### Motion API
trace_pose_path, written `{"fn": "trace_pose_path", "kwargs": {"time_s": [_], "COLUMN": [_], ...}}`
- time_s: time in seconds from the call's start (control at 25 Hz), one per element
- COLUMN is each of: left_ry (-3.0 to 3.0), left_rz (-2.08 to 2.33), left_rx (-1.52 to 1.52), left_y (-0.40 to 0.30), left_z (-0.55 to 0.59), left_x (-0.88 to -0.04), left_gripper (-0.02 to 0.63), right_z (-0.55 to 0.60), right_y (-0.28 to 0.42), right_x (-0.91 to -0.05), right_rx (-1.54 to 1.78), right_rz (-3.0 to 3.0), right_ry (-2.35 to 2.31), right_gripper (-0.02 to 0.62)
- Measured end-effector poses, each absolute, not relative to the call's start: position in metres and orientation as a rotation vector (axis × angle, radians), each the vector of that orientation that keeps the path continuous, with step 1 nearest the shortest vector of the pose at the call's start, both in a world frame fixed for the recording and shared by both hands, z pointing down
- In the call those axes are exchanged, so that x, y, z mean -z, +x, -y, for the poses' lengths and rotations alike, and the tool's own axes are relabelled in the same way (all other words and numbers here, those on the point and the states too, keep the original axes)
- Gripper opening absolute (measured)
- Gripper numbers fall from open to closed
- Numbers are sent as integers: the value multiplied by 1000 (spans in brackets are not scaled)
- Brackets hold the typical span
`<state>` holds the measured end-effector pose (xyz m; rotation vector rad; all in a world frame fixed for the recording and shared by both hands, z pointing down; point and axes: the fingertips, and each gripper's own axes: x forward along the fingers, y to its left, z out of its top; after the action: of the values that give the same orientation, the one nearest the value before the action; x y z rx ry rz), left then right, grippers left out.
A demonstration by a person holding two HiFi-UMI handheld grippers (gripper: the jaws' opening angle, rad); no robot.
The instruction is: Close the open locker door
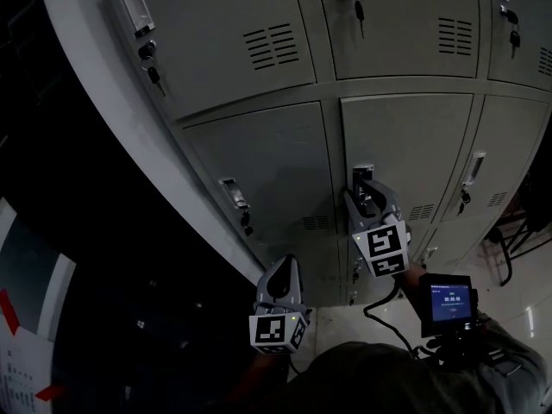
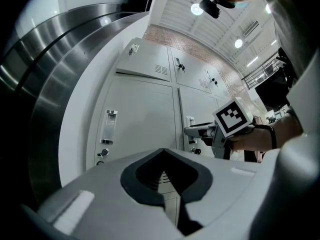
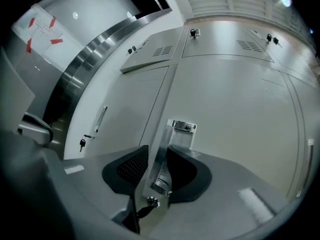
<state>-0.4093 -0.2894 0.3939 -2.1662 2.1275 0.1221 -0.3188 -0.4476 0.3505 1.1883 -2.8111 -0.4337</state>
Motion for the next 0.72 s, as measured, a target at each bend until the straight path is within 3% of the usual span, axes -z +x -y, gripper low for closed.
{"fn": "trace_pose_path", "kwargs": {"time_s": [0.72], "left_ry": [-2179], "left_rz": [-2139], "left_rx": [-110], "left_y": [-418], "left_z": [290], "left_x": [-399], "left_gripper": [2], "right_z": [455], "right_y": [-324], "right_x": [-352], "right_rx": [475], "right_rz": [2767], "right_ry": [1215], "right_gripper": [147]}}
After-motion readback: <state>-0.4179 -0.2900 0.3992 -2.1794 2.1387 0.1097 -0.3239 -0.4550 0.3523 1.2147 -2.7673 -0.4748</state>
